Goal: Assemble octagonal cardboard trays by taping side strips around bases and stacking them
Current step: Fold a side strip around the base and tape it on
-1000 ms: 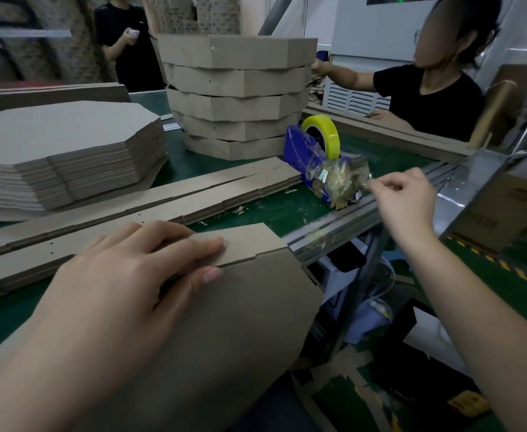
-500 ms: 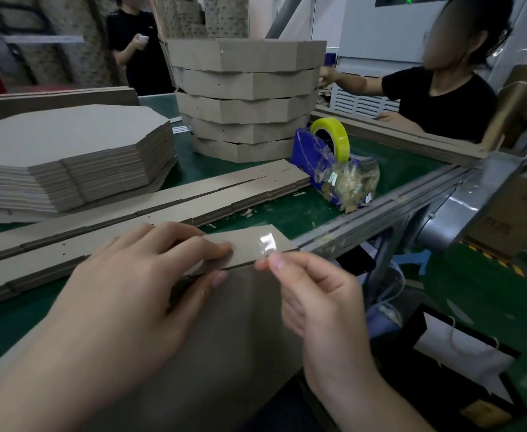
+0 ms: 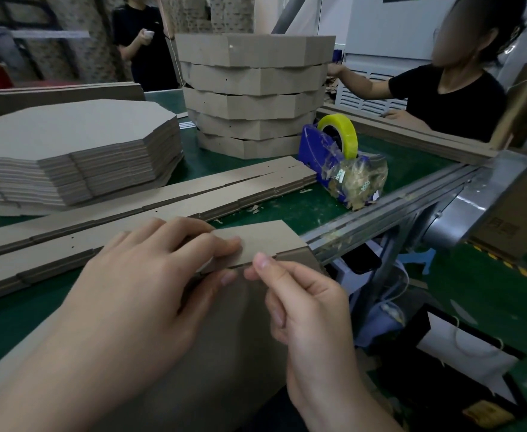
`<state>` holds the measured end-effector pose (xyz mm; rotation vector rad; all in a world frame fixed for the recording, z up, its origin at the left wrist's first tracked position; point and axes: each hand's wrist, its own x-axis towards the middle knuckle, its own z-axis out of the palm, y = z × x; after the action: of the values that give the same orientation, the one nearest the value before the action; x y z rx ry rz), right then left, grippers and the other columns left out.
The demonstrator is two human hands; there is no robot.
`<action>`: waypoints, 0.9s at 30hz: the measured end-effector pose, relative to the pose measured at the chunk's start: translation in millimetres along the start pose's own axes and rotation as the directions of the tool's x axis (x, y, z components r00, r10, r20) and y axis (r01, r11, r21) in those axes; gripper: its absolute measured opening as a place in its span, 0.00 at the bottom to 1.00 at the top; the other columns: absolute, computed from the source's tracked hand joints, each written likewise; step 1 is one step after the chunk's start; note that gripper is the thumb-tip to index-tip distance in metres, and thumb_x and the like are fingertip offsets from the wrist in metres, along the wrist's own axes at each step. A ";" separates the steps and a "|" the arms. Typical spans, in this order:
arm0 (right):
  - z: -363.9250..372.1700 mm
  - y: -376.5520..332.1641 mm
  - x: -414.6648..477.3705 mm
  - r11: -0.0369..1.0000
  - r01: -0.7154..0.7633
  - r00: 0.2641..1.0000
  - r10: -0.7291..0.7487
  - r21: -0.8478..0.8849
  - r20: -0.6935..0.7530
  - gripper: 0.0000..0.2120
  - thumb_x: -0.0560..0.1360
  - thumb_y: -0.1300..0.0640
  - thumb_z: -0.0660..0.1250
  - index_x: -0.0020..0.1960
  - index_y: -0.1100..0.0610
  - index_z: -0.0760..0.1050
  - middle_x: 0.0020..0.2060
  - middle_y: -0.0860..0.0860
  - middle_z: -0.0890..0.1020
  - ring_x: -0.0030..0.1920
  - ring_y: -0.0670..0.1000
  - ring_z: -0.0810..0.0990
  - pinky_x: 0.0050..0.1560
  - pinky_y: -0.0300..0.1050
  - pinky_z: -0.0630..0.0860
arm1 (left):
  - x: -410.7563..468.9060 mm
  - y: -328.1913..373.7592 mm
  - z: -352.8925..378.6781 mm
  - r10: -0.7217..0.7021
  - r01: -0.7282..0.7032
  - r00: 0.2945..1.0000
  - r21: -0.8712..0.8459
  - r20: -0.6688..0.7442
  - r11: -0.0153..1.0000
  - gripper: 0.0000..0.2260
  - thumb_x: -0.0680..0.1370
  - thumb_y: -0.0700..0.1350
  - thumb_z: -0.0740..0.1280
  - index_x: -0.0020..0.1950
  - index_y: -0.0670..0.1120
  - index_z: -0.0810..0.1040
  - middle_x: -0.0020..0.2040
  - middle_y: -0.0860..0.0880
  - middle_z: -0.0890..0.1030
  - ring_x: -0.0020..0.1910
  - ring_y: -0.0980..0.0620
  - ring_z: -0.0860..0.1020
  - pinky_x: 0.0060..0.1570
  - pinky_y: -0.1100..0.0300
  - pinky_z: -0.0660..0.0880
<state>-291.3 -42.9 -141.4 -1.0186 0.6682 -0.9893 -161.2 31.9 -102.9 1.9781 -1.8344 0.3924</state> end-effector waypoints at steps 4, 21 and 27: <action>3.5 1.9 -2.0 0.997 -0.062 0.998 0.063 0.040 -0.029 0.14 0.62 0.50 0.71 0.31 0.62 0.81 0.19 0.49 0.62 0.20 0.43 0.57 0.20 0.31 0.55 | -0.4 -0.6 0.3 0.012 -0.012 1.000 -0.014 -0.006 1.000 0.16 0.77 0.57 0.58 0.56 0.53 0.81 0.52 0.53 0.79 0.49 0.45 0.79 0.43 0.45 0.77; -17.5 -4.2 2.9 0.971 -0.181 0.935 0.219 -0.158 0.279 0.16 0.60 0.44 0.72 0.37 0.56 0.84 0.21 0.51 0.69 0.19 0.43 0.60 0.22 0.34 0.55 | -0.9 4.7 -11.2 -0.042 0.048 0.998 -0.158 0.037 0.986 0.15 0.76 0.60 0.55 0.52 0.61 0.79 0.50 0.58 0.79 0.51 0.49 0.79 0.49 0.44 0.76; -13.8 -5.8 1.3 0.964 -0.169 0.927 0.226 -0.206 0.298 0.11 0.68 0.49 0.72 0.29 0.52 0.81 0.19 0.52 0.70 0.19 0.44 0.60 0.23 0.35 0.55 | 10.5 29.5 2.3 -0.225 0.229 0.949 -0.007 -0.220 0.973 0.13 0.72 0.56 0.67 0.31 0.52 0.72 0.32 0.55 0.76 0.31 0.45 0.75 0.30 0.58 0.66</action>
<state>-304.4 -50.4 -141.6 -1.2105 0.5815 -0.5762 -189.7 20.2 -96.8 2.0392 -1.4550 0.5340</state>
